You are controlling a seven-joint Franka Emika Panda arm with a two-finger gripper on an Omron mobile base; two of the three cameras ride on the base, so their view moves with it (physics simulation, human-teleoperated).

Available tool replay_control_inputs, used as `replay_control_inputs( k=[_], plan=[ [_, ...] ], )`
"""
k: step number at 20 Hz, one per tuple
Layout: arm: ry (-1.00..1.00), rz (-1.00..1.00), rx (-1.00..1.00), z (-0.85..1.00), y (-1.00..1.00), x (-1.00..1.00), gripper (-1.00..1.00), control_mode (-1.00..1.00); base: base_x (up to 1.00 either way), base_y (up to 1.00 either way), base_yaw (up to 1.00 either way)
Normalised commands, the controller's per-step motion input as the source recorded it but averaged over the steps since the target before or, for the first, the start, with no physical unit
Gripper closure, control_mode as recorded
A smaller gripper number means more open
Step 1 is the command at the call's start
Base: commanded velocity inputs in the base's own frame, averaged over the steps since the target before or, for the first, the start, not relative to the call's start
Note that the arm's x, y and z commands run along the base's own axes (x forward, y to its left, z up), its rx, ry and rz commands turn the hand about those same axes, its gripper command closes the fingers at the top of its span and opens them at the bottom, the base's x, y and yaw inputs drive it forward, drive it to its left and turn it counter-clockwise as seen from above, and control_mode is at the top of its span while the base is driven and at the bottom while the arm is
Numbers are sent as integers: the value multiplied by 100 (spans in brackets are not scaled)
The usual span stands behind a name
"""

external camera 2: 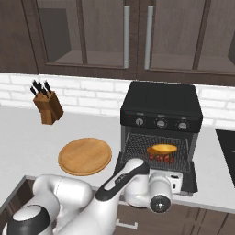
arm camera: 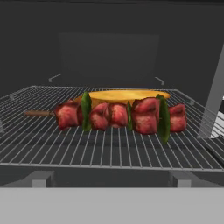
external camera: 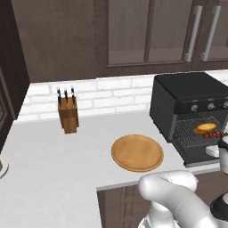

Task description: Pick up the kebab skewer and baguette bread, and place them inside the toaster oven. Close the toaster oven door and start by setting the timer.

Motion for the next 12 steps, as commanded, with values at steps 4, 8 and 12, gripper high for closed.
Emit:
replay_control_inputs(
  k=[4,8,12],
  plan=[
    [0,0,0,0,0,21,-100,-100,0,0,0],
    [0,0,0,1,0,20,-100,-100,0,0,0],
    [0,0,0,0,0,0,-100,-100,0,0,0]
  ],
)
